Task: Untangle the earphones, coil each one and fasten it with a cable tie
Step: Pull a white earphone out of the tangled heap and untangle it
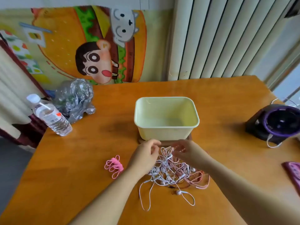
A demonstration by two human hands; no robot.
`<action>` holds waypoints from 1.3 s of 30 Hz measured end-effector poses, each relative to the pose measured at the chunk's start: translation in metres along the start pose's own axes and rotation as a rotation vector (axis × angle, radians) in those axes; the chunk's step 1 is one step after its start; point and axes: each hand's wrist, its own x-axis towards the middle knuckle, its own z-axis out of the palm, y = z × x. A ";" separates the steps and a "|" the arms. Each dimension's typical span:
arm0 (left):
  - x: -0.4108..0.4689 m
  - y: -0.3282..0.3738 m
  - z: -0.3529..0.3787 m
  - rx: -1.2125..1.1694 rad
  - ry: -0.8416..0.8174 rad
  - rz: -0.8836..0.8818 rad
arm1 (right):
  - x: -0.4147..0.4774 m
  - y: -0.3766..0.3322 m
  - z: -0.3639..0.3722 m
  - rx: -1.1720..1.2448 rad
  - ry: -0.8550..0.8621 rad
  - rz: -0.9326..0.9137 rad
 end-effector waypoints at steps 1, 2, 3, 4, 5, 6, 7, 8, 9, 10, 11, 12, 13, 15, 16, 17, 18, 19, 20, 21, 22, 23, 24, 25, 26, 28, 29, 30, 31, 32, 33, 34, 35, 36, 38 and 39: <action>-0.002 -0.004 0.006 0.075 -0.067 -0.008 | -0.001 0.006 0.005 -0.081 -0.039 0.042; -0.002 -0.007 0.009 0.154 -0.119 -0.008 | -0.001 0.008 0.008 -0.155 -0.053 0.055; -0.004 -0.014 0.015 0.204 -0.171 -0.011 | -0.001 0.016 0.013 -0.199 -0.088 0.061; -0.008 -0.019 0.019 0.241 -0.232 -0.027 | -0.003 0.020 0.018 -0.231 -0.135 0.057; -0.009 -0.023 0.022 0.266 -0.268 -0.036 | -0.002 0.023 0.022 -0.267 -0.165 0.024; -0.010 -0.029 0.026 0.283 -0.304 -0.041 | -0.001 0.027 0.027 -0.296 -0.194 -0.003; -0.011 -0.033 0.029 0.315 -0.336 -0.048 | 0.000 0.030 0.031 -0.337 -0.217 -0.025; -0.012 -0.039 0.033 0.354 -0.362 -0.048 | 0.001 0.034 0.036 -0.389 -0.234 -0.050; -0.013 -0.045 0.038 0.378 -0.360 -0.046 | 0.003 0.038 0.041 -0.454 -0.243 -0.070; -0.014 -0.049 0.041 0.363 -0.329 -0.054 | 0.003 0.040 0.045 -0.510 -0.237 -0.076; -0.012 -0.054 0.044 0.300 -0.279 -0.071 | 0.005 0.042 0.049 -0.527 -0.219 -0.077; -0.011 -0.057 0.046 0.210 -0.228 -0.092 | 0.007 0.042 0.051 -0.515 -0.174 -0.085; -0.008 -0.060 0.046 0.114 -0.182 -0.114 | 0.011 0.043 0.051 -0.499 -0.112 -0.086; 0.000 -0.063 0.043 -0.071 -0.071 -0.123 | 0.018 0.046 0.051 -0.446 0.074 -0.089; 0.004 -0.063 0.041 -0.182 -0.013 -0.129 | 0.020 0.047 0.052 -0.362 0.166 -0.097; 0.007 -0.061 0.040 -0.317 0.045 -0.147 | 0.023 0.048 0.053 -0.250 0.223 -0.087; 0.011 -0.059 0.039 -0.473 0.099 -0.179 | 0.024 0.048 0.055 -0.093 0.258 -0.077; 0.015 -0.056 0.038 -0.624 0.139 -0.205 | 0.025 0.047 0.059 0.081 0.272 -0.058; 0.018 -0.056 0.039 -0.737 0.158 -0.215 | 0.026 0.050 0.063 0.226 0.283 -0.043; 0.020 -0.055 0.038 -0.814 0.152 -0.205 | 0.027 0.051 0.066 0.325 0.306 -0.029; 0.022 -0.055 0.037 -0.870 0.130 -0.189 | 0.028 0.051 0.067 0.394 0.330 -0.011; 0.023 -0.054 0.035 -0.928 0.094 -0.180 | 0.028 0.052 0.067 0.452 0.351 0.015; 0.022 -0.053 0.034 -0.983 0.043 -0.179 | 0.029 0.055 0.068 0.518 0.380 0.038; 0.021 -0.053 0.035 -1.027 -0.018 -0.178 | 0.030 0.058 0.069 0.585 0.413 0.064; 0.021 -0.051 0.035 -1.069 -0.087 -0.181 | 0.033 0.061 0.068 0.657 0.435 0.106; 0.021 -0.050 0.037 -1.141 -0.222 -0.168 | 0.041 0.070 0.071 0.837 0.478 0.193; 0.021 -0.052 0.038 -1.160 -0.287 -0.137 | 0.044 0.073 0.074 0.924 0.486 0.213; 0.023 -0.054 0.038 -1.161 -0.347 -0.100 | 0.045 0.075 0.076 1.011 0.478 0.219; 0.024 -0.057 0.037 -1.137 -0.390 -0.058 | 0.046 0.075 0.077 1.105 0.461 0.206; 0.022 -0.058 0.035 -1.094 -0.407 -0.020 | 0.044 0.076 0.079 1.187 0.445 0.177; 0.017 -0.057 0.033 -1.034 -0.389 0.001 | 0.040 0.078 0.079 1.238 0.432 0.151; 0.012 -0.055 0.029 -0.951 -0.333 0.015 | 0.037 0.078 0.077 1.261 0.434 0.134; 0.006 -0.052 0.026 -0.844 -0.250 0.032 | 0.033 0.079 0.075 1.283 0.439 0.124; -0.003 -0.049 0.023 -0.717 -0.159 0.066 | 0.025 0.079 0.071 1.301 0.454 0.102; -0.016 -0.044 0.017 -0.501 0.000 0.134 | 0.016 0.081 0.063 1.328 0.501 0.072; -0.022 -0.042 0.014 -0.457 0.069 0.166 | 0.012 0.082 0.059 1.344 0.517 0.071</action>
